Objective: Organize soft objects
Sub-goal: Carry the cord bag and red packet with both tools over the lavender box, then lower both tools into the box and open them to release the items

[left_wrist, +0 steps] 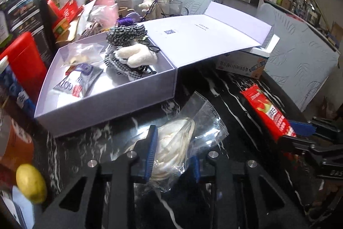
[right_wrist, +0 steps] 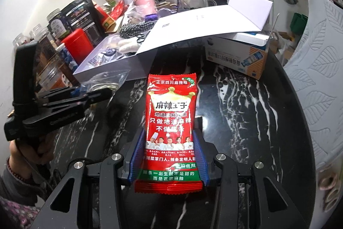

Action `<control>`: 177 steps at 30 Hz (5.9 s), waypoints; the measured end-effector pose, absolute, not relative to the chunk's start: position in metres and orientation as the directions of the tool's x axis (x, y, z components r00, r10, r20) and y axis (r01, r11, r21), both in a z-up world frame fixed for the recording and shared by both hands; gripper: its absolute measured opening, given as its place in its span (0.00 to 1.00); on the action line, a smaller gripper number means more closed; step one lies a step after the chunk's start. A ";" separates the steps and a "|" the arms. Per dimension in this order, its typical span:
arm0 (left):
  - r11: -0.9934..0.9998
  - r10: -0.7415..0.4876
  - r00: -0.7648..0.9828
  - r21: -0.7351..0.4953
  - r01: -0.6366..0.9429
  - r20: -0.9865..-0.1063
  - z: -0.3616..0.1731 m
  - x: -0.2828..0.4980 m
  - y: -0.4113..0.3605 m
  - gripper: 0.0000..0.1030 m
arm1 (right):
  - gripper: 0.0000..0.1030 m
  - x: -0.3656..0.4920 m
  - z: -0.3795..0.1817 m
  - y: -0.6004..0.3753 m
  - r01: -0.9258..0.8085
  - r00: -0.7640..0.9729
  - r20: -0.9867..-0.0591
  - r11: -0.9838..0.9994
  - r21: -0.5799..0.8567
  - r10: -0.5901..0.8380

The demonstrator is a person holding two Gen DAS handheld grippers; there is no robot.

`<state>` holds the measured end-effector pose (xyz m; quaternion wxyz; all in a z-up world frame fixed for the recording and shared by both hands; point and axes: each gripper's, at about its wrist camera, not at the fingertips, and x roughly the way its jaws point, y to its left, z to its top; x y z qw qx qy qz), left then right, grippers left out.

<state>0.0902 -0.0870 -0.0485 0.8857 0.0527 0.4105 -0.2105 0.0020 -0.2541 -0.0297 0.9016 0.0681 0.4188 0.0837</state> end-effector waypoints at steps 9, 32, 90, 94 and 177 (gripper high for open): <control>0.910 -0.363 0.573 -0.145 0.389 -0.735 -0.034 0.062 -0.062 0.26 | 0.42 -0.010 -0.027 -0.238 -0.129 0.638 -0.733 0.972 0.198 0.234; 0.943 -0.321 0.534 -0.213 0.256 -0.782 -0.073 0.043 -0.006 0.26 | 0.42 -0.020 -0.028 -0.191 -0.217 0.598 -0.750 0.957 0.191 0.285; 0.926 -0.376 0.795 -0.167 0.338 -0.475 0.079 0.123 -0.015 0.22 | 0.42 0.097 0.096 -0.181 -0.395 0.715 -0.555 0.901 0.180 0.424; 0.932 -0.361 0.818 -0.159 0.325 -0.448 0.084 0.141 -0.017 0.22 | 0.42 0.115 0.104 -0.182 -0.396 0.734 -0.533 0.903 0.166 0.420; 0.991 -0.097 0.604 -0.020 0.134 -0.791 -0.043 0.302 -0.005 0.22 | 0.49 0.284 -0.014 -0.128 -0.380 0.529 -0.790 0.919 0.106 0.310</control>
